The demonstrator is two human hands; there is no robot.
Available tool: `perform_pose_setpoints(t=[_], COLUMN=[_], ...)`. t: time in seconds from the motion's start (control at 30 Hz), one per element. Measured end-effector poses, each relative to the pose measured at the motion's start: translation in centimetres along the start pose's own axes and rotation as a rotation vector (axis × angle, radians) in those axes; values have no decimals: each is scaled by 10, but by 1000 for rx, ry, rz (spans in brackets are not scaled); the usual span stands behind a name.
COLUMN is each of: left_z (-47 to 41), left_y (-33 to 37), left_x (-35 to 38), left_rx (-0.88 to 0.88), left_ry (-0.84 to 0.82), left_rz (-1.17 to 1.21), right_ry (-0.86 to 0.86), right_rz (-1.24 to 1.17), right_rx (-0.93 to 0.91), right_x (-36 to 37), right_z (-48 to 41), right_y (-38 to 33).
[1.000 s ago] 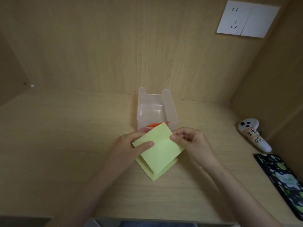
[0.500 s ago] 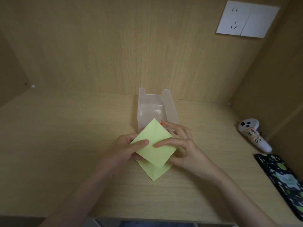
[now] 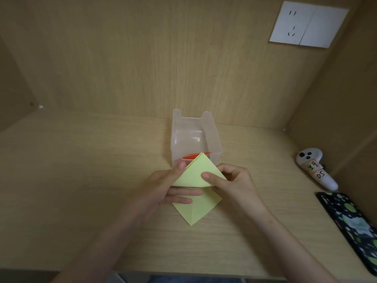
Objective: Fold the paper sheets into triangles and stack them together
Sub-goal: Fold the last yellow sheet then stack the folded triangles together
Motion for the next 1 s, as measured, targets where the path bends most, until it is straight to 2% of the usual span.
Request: perform_pose_setpoints(t=[0.13,0.37,1.0], left_z=[1,2,6], left_y=[-1,-6,-7], left_x=[3,3,1], left_rx=[67,113,48], left_ry=[69,156,96], left_rz=[-128,-106,-99], right_ry=[7,61,107], right_rz=[-43,-209,-177], right_rx=[1,52,112], right_x=[3,5,5], right_z=[1,-1,2], right_y=[-4,-8,-5])
Point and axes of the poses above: each hand's wrist, its own z-axis away from the middle knuckle, its own x-axis out of the palm, y = z × x, the point moved 1 cm from there along -z, towards the middle knuckle, and after that the axes turned 5 degrees about -x, right-handed, at the moved point
